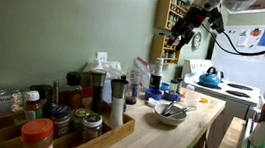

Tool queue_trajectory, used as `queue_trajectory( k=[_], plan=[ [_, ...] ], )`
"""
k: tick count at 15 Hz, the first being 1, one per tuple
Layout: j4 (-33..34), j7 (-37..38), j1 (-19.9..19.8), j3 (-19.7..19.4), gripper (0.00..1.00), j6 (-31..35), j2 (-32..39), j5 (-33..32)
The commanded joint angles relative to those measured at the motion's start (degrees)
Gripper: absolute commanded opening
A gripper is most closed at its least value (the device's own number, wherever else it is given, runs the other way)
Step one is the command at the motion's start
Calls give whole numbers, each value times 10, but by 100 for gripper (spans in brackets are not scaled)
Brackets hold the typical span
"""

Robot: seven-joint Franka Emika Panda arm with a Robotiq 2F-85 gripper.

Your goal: Put the salt cellar in the clear bowl on the right.

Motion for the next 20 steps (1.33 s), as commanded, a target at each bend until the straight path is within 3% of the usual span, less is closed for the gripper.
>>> queue_trajectory(
  k=[1,5,10,15,20],
  plan=[
    [107,-30,30,35,100,23,134,-17],
    [211,-46,50,84,100,7,256,-51],
    [304,-38,52,128,100,-29,380,-201],
    [356,-93,90,118,100,-101,455,-246],
    [393,-121,109,106,100,-75,525,-241]
  ],
)
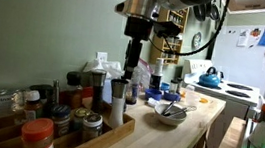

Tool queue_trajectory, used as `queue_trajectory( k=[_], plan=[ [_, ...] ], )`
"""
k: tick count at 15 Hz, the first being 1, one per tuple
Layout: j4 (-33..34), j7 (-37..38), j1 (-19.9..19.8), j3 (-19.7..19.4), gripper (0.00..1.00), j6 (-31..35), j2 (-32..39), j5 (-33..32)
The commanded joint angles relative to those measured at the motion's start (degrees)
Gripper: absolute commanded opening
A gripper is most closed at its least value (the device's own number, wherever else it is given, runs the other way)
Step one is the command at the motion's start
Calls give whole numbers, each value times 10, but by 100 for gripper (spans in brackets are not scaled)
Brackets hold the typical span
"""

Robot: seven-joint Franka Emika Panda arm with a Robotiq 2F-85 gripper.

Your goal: Put the salt cellar in the clear bowl on the right.

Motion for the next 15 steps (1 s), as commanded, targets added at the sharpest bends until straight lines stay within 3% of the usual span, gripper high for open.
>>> queue_trajectory(
  k=[1,5,15],
  plan=[
    [41,-14,18,-19,100,-1,57,-8],
    [66,-6,25,-43,100,13,86,-23],
    [92,-47,36,-59,100,-38,114,-23]
  ],
)
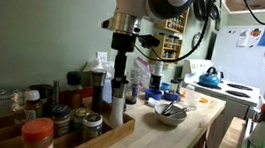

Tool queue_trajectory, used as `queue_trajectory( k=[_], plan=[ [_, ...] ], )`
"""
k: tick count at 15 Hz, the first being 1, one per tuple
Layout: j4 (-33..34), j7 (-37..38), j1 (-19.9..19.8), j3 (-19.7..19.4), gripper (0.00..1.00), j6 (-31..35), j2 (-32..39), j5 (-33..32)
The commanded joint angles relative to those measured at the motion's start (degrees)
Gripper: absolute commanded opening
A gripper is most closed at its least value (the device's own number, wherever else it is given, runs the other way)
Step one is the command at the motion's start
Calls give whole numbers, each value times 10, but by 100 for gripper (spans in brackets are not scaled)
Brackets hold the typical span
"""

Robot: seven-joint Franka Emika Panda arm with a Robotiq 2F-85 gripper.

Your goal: Put the salt cellar in the clear bowl on the right.

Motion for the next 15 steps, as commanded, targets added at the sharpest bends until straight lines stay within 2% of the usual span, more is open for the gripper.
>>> queue_trajectory(
  k=[1,10,11,13,15],
  plan=[
    [11,0,15,-8,100,-11,13,-6],
    [7,13,29,-25,100,-12,17,-56],
    [7,11,30,-26,94,-17,18,-60],
    [8,5,30,-24,66,-22,19,-60],
    [9,1,31,-22,50,-27,20,-55]
  ],
)
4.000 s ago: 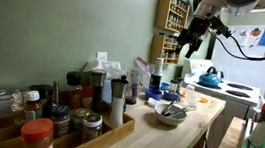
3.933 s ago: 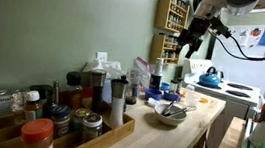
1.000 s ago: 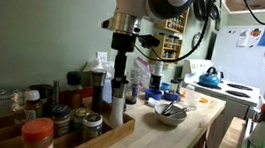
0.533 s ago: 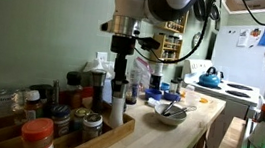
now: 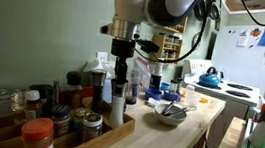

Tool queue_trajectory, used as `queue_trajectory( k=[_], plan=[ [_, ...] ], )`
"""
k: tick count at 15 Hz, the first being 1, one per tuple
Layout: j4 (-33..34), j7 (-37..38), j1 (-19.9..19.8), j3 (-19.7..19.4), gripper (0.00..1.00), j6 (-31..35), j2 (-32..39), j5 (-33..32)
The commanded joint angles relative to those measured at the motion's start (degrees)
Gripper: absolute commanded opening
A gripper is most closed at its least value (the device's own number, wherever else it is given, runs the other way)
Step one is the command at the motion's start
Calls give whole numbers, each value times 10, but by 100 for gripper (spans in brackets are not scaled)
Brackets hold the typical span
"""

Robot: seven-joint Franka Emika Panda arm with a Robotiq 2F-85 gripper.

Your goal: Put the salt cellar in the clear bowl on the right.

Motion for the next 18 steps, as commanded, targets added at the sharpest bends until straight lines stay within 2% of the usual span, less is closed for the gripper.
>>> queue_trajectory(
  k=[1,3,8,13,15,16,17,18],
  plan=[
    [8,-2,10,-3,42,-24,5,-8],
    [10,-7,8,0,37,-27,-1,3],
    [30,-46,-15,19,37,-32,-56,87],
    [51,-51,-29,2,37,-57,-99,97],
    [33,-50,-45,-7,37,-64,-118,105],
    [16,-50,-59,-11,37,-65,-133,137],
    [52,-38,-41,-5,62,-58,-96,98],
    [46,-40,-49,-9,62,-61,-102,110]
  ],
)
